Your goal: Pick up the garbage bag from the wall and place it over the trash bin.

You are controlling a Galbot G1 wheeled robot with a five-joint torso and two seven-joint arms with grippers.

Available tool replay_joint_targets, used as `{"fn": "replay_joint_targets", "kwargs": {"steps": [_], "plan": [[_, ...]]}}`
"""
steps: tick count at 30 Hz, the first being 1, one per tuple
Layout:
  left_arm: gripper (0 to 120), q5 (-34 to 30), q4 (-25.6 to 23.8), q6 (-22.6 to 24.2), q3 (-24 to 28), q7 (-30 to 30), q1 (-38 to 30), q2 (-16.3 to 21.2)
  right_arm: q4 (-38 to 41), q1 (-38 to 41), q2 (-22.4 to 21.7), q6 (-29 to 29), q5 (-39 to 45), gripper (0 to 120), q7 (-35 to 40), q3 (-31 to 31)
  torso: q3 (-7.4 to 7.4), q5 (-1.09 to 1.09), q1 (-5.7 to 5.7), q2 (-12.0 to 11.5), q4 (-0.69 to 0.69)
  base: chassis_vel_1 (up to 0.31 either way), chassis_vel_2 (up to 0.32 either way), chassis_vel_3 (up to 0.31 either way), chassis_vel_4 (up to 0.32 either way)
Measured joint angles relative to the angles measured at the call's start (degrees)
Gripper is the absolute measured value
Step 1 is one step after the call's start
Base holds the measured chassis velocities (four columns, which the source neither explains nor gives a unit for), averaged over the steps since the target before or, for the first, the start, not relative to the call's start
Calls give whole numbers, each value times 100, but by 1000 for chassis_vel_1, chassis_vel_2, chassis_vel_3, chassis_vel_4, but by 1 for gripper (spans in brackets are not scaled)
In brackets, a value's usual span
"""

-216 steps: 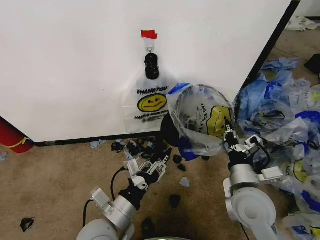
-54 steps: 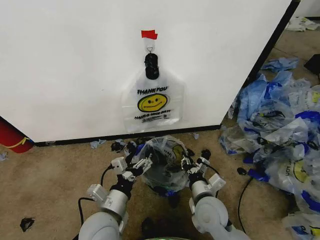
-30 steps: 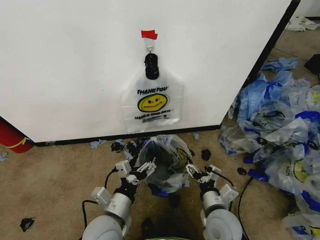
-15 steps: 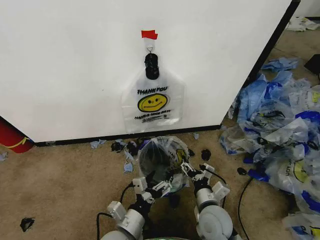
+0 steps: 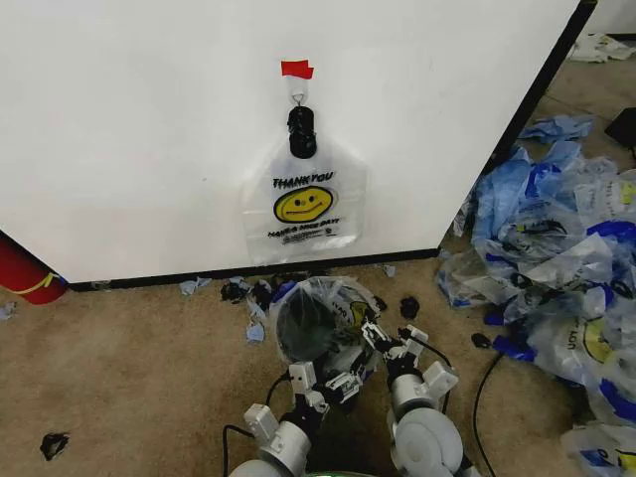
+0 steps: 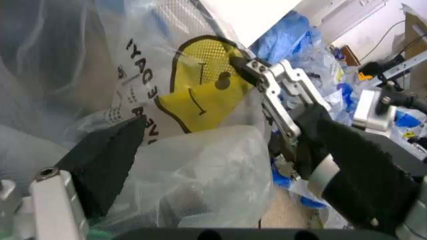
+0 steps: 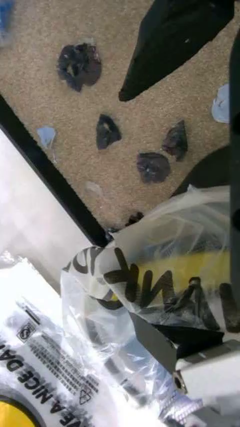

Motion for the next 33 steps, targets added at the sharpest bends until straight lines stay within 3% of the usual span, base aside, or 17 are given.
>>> {"fn": "replay_joint_targets", "kwargs": {"steps": [8, 17, 22, 33], "plan": [[100, -67, -69, 35, 2, -107, -106, 43, 17, 11, -56, 0, 74, 100, -73, 45, 0, -1, 0, 0, -1, 0, 0, 0, 0], [100, -152, -107, 114, 16, -252, -289, 81, 77, -57, -305, 46, 220, 100, -755, 170, 1, -1, 0, -2, 0, 0, 0, 0, 0], [100, -139, -71, 112, 46, -284, -340, 68, -249, -113, -429, 392, 273, 100, -1819, 222, 0, 0, 0, -2, 0, 0, 0, 0, 0], [100, -106, -43, 117, 40, -340, -358, 92, -827, -9, -577, 548, 370, 100, -3009, 431, 0, -1, 0, -1, 0, 0, 0, 0, 0]]}}
